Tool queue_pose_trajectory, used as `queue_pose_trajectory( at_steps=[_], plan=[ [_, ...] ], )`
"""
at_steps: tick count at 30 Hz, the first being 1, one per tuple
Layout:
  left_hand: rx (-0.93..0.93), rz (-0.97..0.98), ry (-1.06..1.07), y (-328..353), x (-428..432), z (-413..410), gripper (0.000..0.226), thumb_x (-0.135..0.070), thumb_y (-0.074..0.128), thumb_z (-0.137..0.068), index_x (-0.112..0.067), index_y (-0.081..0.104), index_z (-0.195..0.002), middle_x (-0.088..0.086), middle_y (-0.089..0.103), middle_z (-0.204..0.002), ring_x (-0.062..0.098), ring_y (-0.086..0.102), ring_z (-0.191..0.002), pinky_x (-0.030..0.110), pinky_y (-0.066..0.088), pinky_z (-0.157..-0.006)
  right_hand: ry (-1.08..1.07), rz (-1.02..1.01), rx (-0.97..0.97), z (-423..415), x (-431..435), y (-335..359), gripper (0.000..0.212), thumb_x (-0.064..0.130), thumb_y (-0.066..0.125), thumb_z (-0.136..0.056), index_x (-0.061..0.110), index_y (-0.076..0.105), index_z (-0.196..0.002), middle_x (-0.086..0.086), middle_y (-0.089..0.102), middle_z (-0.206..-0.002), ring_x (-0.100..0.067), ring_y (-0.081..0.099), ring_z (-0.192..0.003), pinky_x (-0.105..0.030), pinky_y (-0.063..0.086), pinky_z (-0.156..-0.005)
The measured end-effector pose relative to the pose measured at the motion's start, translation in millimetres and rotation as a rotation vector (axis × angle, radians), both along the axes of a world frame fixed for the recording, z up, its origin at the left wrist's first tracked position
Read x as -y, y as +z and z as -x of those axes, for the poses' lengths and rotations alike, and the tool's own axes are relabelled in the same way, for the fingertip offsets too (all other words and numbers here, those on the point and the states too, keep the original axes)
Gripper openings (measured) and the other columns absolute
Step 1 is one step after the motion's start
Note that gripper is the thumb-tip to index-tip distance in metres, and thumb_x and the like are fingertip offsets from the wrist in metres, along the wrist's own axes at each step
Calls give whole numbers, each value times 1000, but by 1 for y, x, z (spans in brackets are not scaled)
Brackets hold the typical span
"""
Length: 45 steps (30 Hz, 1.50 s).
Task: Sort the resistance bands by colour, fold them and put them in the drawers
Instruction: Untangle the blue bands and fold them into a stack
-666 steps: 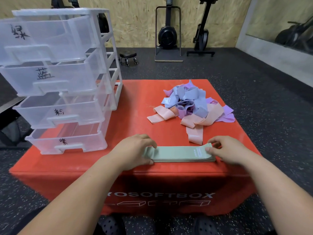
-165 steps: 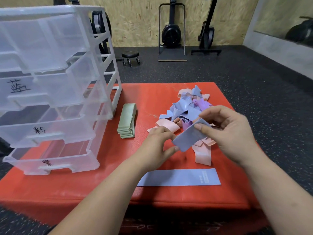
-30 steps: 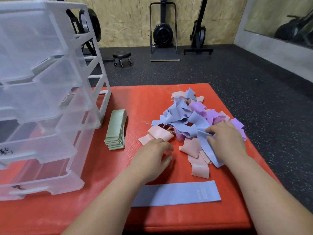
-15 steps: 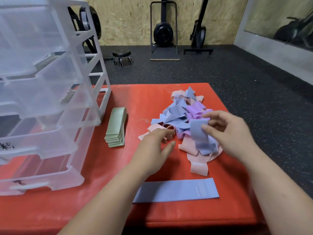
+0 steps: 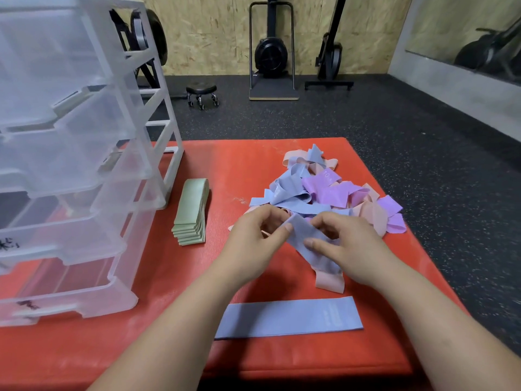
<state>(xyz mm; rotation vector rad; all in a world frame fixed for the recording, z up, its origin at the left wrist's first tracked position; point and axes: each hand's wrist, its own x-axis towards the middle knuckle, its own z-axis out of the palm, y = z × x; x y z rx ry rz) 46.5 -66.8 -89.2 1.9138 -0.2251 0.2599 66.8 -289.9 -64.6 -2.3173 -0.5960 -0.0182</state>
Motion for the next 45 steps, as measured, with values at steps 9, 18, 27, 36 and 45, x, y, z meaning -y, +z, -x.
queue_pose_trajectory(
  at_steps=[9,18,27,36,45],
  plan=[
    [51,21,146,6,-21,-1,8,-22,72,-100,-20,73,-92,-9,70,-75,7,56,-67,31,46,-63,-9,166,52,-4,6,0,36,40,81,-85,41,62,-116,22,68,-98,-7,62,-94,-38,53,-84],
    [-42,138,443,11,-63,9,12,-22,70,-100,-17,75,-92,-9,68,-72,6,56,-64,44,57,-73,-170,128,48,-7,57,10,39,22,85,-83,44,64,-107,18,69,-85,2,62,-84,-21,47,-74],
    [-197,155,476,7,-92,37,11,-24,75,-97,-17,78,-88,8,77,-82,12,63,-65,42,58,-73,-216,-146,-117,7,67,10,16,16,84,-87,22,73,-97,7,78,-78,-19,70,-73,-42,53,-80],
    [-232,203,422,5,-102,87,22,-19,78,-97,2,74,-92,7,68,-71,11,58,-54,32,53,-61,-361,-314,-217,39,69,1,18,24,84,-87,10,77,-96,6,73,-66,-7,61,-55,-31,52,-62],
    [-185,-326,472,-12,-112,124,21,-30,83,-88,-22,70,-74,-5,70,-69,13,63,-66,29,46,-62,-372,-225,-257,75,62,-27,14,24,86,-85,12,77,-86,5,66,-57,-13,59,-57,-28,45,-60]
  ],
)
